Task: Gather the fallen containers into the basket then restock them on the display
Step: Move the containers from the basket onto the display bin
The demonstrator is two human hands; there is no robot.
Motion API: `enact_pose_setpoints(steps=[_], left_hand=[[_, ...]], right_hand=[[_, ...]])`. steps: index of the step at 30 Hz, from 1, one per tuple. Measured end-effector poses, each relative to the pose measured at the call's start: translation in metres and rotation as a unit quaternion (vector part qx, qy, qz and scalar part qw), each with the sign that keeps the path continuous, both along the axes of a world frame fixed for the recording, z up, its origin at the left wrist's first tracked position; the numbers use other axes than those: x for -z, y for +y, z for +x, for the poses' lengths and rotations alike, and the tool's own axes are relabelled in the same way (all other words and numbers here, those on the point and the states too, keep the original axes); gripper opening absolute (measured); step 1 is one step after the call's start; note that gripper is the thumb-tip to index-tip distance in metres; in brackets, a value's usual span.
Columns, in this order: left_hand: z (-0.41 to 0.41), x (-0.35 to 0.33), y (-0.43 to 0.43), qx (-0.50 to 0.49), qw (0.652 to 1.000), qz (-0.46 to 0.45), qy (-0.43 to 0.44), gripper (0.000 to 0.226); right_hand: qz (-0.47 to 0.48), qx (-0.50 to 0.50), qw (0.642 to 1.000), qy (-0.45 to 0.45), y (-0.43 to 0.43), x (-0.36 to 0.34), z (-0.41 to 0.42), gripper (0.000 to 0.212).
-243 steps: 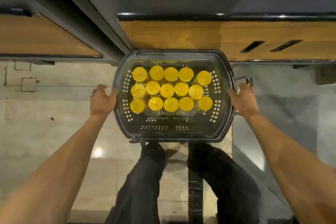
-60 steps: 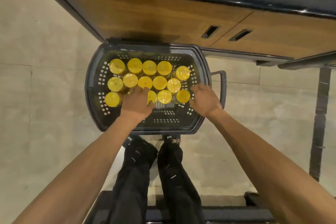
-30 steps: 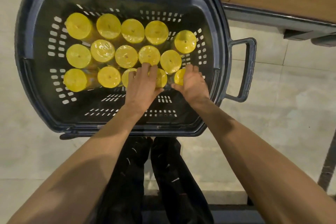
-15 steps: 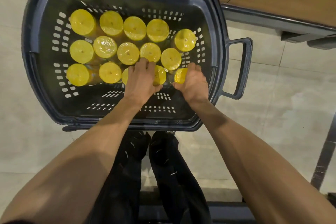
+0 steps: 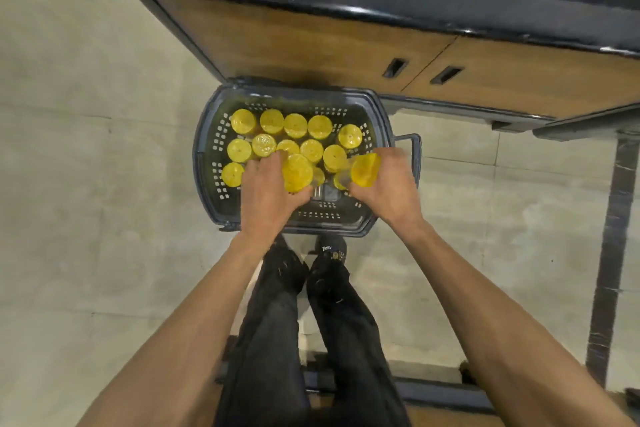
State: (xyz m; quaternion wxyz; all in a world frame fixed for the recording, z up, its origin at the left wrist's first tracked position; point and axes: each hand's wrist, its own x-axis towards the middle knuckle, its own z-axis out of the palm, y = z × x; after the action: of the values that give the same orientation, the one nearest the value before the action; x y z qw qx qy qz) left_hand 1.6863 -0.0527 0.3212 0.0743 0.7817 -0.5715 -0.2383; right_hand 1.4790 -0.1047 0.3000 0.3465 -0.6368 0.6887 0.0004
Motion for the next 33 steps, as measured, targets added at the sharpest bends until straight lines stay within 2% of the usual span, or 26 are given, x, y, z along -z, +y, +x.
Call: enact_pose_setpoints(steps=[2, 5, 7, 10, 15, 19, 22, 27, 33], left_hand=[[0.005, -0.052, 0.007, -0.027, 0.999, -0.020, 0.015, 0.076], [0.016, -0.119, 0.021, -0.035, 0.997, -0.051, 0.037, 0.073], [0.023, -0.158, 0.028, -0.053, 0.994, -0.083, 0.056, 0.071], [0.031, -0.210, 0.042, -0.077, 0.985, -0.132, 0.078, 0.073], [0.057, -0.278, 0.061, -0.115, 0.964, -0.216, 0.107, 0.073], [0.084, -0.320, 0.072, -0.131, 0.937, -0.299, 0.127, 0.072], [0.112, -0.345, 0.077, -0.154, 0.915, -0.334, 0.166, 0.074], [0.170, -0.381, 0.089, -0.159, 0.888, -0.374, 0.216, 0.075], [0.254, -0.409, 0.112, -0.143, 0.876, -0.394, 0.238, 0.070]], right_hand=[[-0.004, -0.017, 1.000, -0.020, -0.002, -0.043, -0.002, 0.043], [-0.009, -0.053, 0.998, -0.039, -0.002, -0.120, 0.003, 0.076], [-0.014, -0.072, 0.995, -0.060, 0.000, -0.168, 0.007, 0.083], [-0.041, -0.112, 0.989, -0.091, 0.005, -0.232, 0.014, 0.079], [-0.104, -0.123, 0.971, -0.179, 0.010, -0.311, 0.030, 0.069], [-0.159, -0.128, 0.953, -0.224, 0.014, -0.356, 0.057, 0.078], [-0.191, -0.111, 0.938, -0.267, 0.020, -0.384, 0.083, 0.081], [-0.235, -0.104, 0.915, -0.311, 0.037, -0.418, 0.143, 0.071], [-0.249, -0.100, 0.903, -0.334, 0.065, -0.437, 0.228, 0.070]])
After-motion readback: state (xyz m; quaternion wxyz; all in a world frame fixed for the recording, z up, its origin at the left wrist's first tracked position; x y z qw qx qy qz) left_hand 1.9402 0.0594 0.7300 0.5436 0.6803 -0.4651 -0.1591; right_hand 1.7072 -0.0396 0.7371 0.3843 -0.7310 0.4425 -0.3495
